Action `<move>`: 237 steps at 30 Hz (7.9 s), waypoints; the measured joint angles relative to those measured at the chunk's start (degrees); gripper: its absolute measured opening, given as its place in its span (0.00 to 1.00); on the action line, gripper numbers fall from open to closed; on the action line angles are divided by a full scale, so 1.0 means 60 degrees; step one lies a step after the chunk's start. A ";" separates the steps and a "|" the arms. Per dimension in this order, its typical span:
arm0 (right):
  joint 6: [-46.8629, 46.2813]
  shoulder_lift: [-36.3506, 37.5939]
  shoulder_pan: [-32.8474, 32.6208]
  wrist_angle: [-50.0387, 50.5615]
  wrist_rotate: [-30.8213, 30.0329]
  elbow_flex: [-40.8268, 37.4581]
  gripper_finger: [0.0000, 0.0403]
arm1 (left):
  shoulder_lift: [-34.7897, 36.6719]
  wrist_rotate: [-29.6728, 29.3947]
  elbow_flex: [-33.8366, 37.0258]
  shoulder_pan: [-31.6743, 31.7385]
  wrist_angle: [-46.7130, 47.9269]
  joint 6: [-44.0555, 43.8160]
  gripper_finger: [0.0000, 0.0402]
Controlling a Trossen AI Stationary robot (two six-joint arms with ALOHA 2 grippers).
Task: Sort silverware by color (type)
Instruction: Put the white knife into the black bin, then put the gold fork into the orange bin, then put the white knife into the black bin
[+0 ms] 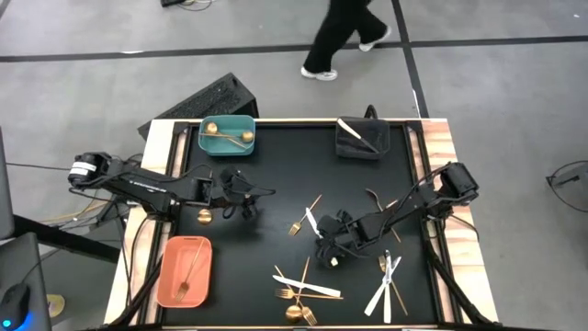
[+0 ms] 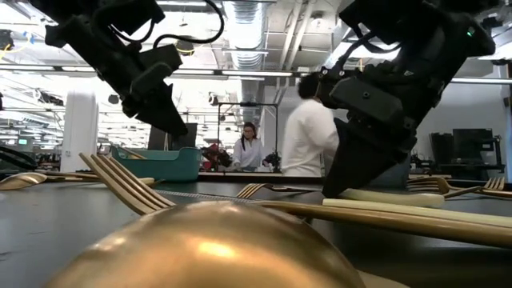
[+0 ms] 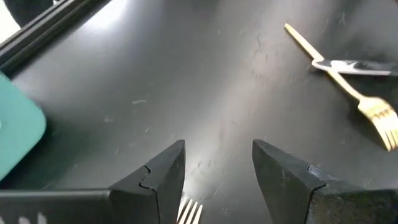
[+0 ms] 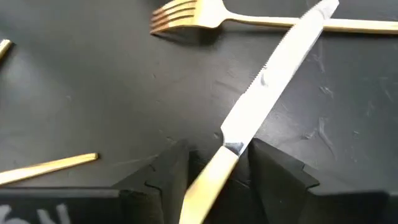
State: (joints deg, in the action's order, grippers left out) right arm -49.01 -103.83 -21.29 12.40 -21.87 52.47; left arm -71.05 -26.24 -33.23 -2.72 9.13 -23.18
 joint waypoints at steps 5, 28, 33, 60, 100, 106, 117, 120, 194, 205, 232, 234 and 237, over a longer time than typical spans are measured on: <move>0.0191 0.0076 0.0159 0.2012 -0.0079 0.0350 0.22 | -0.0056 -0.0002 -0.0004 -0.0002 -0.0014 0.0004 0.43; 0.7683 0.5587 0.4305 0.3885 -0.3868 -0.0972 0.16 | -0.0033 -0.0535 -0.0004 -0.0001 0.0068 0.0095 0.43; 1.0560 0.7161 0.6675 0.0417 -0.1482 -0.2295 0.16 | -0.0033 -0.0894 -0.0003 -0.0001 0.0068 0.0162 0.43; 0.9437 0.5878 0.9308 -0.1322 0.0923 -0.2840 0.39 | -0.0029 -0.0845 0.0000 0.0010 0.0091 0.0240 0.43; 0.5643 0.5984 0.3189 -0.2782 -0.1373 -0.2831 0.33 | -0.0029 0.2029 0.0008 0.1204 0.5069 -0.1336 0.27; 0.5428 0.5984 0.3138 -0.2704 -0.1369 -0.2831 0.33 | -0.0033 0.2011 0.0594 0.1311 0.4542 -0.1378 0.23; 0.5391 0.5984 0.2981 -0.2671 -0.1373 -0.2831 0.33 | -0.0015 0.2011 0.0980 0.1136 0.4068 -0.1341 0.17; 0.5363 0.5984 0.2985 -0.2723 -0.1375 -0.2831 0.33 | -0.0019 0.2000 0.0962 0.1000 0.3833 -0.1000 0.06; 0.5391 0.4199 0.3164 -0.5944 -0.1235 -0.2831 0.33 | 0.0112 -0.2024 -0.1075 -1.1740 0.8312 -1.6204 0.34; 0.5255 0.4199 0.3165 -0.5934 -0.1055 -0.2831 0.33 | 0.0328 -0.2837 -0.2231 -1.1106 1.1413 -1.6344 0.41; 0.5245 0.4145 0.3044 -0.5936 -0.0860 -0.2831 0.33 | 0.1525 -0.1584 -0.2337 -0.2930 0.9251 -0.4271 0.34; 0.5246 0.4145 0.3018 -0.5908 -0.0848 -0.2831 0.33 | 0.1521 -0.1192 -0.2114 -0.2061 0.8832 -0.3253 0.34; 0.5249 0.4145 0.2964 -0.5835 -0.0828 -0.2830 0.33 | 0.1519 -0.0276 -0.1548 -0.0868 0.7560 -0.1499 0.34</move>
State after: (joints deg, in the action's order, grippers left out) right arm -17.52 -78.96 -3.50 -22.61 -26.84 35.49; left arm -61.93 -27.89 -42.52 -7.93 54.49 -32.17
